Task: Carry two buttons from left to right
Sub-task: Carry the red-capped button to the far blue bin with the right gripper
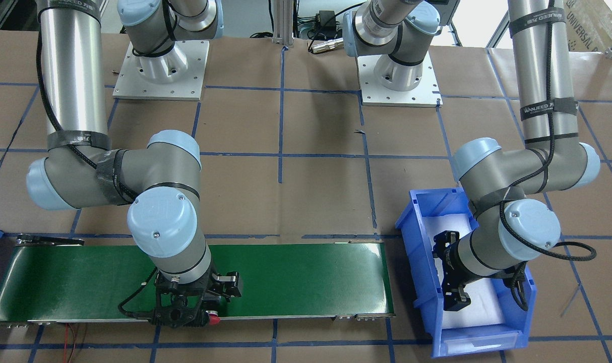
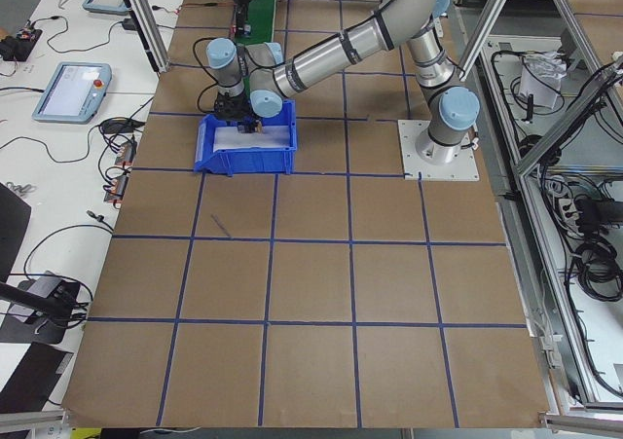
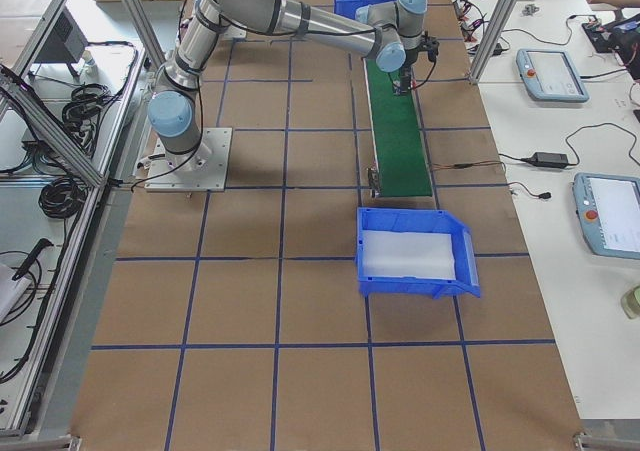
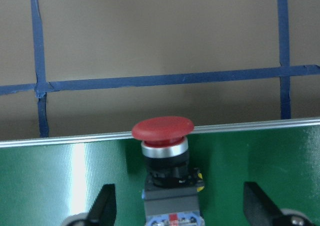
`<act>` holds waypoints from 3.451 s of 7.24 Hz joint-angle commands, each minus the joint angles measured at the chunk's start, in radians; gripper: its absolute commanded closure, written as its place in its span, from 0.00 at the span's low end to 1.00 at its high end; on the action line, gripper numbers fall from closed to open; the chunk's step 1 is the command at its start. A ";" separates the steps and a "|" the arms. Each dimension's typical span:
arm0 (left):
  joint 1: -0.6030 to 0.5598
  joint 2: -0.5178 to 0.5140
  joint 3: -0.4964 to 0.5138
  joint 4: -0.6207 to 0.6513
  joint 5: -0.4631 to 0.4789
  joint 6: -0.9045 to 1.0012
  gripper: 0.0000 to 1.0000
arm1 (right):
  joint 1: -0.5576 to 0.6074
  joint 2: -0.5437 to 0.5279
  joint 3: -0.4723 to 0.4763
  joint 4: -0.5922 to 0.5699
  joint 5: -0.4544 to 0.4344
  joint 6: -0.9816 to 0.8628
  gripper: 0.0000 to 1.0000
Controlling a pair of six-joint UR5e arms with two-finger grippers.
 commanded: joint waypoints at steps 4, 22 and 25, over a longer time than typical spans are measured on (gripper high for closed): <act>0.002 -0.008 0.001 0.022 -0.001 0.005 0.03 | -0.024 0.000 -0.003 0.001 0.001 -0.069 0.95; 0.016 0.133 0.064 0.006 -0.019 0.071 0.62 | -0.828 -0.065 -0.123 0.271 -0.084 -0.897 0.95; -0.068 0.171 0.088 0.012 -0.015 0.051 0.62 | -0.819 0.087 -0.276 0.261 -0.050 -0.905 0.94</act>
